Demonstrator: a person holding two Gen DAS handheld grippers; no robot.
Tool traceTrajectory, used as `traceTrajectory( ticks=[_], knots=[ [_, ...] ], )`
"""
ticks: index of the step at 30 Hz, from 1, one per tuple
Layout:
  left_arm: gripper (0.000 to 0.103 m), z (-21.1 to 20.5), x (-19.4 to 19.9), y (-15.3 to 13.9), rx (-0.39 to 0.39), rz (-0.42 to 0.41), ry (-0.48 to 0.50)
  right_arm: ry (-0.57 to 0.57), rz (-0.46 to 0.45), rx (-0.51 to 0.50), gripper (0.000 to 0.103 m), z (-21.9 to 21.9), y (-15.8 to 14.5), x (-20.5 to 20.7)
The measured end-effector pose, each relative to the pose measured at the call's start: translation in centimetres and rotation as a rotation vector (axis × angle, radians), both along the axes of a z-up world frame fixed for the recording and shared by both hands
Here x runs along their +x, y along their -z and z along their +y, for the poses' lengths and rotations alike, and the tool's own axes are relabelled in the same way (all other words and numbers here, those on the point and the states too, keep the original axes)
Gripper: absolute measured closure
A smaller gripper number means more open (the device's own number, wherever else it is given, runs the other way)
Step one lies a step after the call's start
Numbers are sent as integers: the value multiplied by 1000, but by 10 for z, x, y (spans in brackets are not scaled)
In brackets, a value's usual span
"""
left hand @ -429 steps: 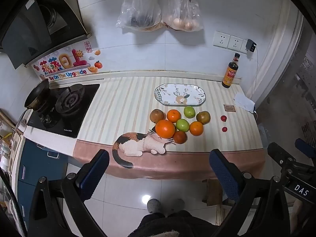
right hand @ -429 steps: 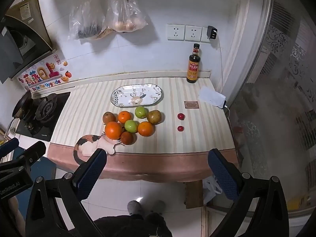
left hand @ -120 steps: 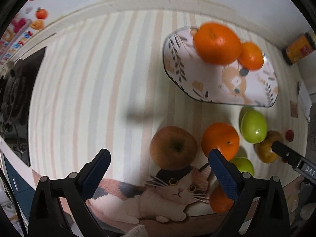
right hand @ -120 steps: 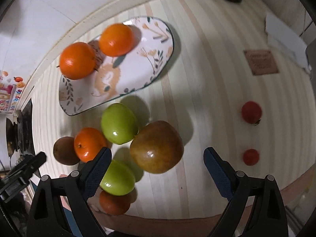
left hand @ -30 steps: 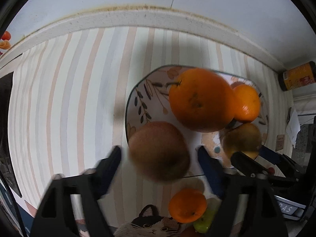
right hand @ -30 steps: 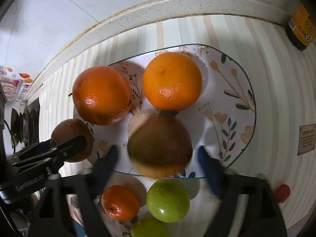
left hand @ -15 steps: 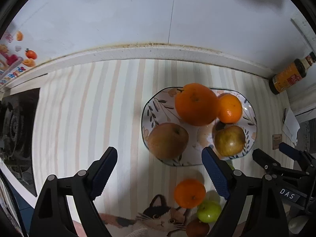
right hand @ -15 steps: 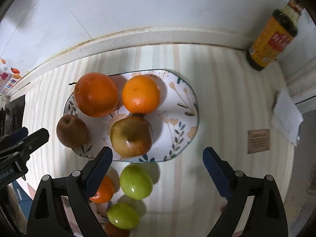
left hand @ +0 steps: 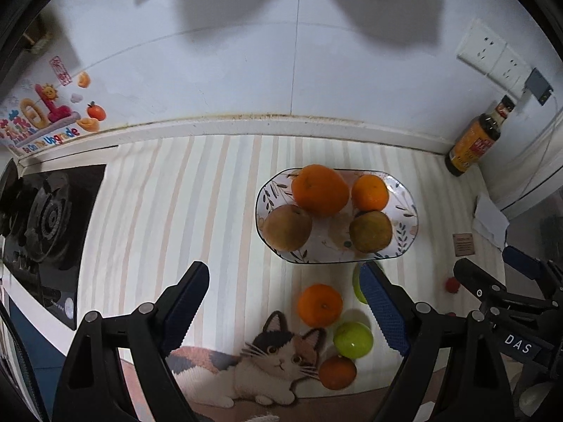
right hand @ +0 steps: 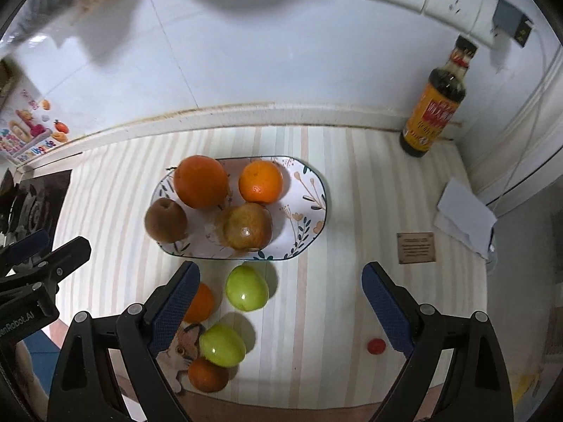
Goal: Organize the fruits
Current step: 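Lift both open tools up away from the plate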
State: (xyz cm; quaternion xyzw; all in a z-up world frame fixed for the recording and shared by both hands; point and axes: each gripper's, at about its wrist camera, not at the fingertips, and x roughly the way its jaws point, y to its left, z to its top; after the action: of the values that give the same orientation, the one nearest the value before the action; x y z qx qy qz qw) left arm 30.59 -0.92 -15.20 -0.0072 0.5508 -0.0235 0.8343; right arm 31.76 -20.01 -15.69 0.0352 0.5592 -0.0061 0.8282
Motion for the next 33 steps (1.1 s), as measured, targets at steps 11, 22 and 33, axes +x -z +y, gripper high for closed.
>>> traceTrajectory(
  ticks=[11, 22, 33],
  knots=[
    [16, -4, -41, -41, -12, -77, 4, -4, -92, 0, 7, -10, -56, -51],
    [16, -16, -64, -47, -24, -68, 16, -9, -125, 15, 7, -16, -77, -78],
    [0, -14, -40, -6, 19, -24, -19, 24, -23, 126, 7, -22, -18, -53]
  ],
)
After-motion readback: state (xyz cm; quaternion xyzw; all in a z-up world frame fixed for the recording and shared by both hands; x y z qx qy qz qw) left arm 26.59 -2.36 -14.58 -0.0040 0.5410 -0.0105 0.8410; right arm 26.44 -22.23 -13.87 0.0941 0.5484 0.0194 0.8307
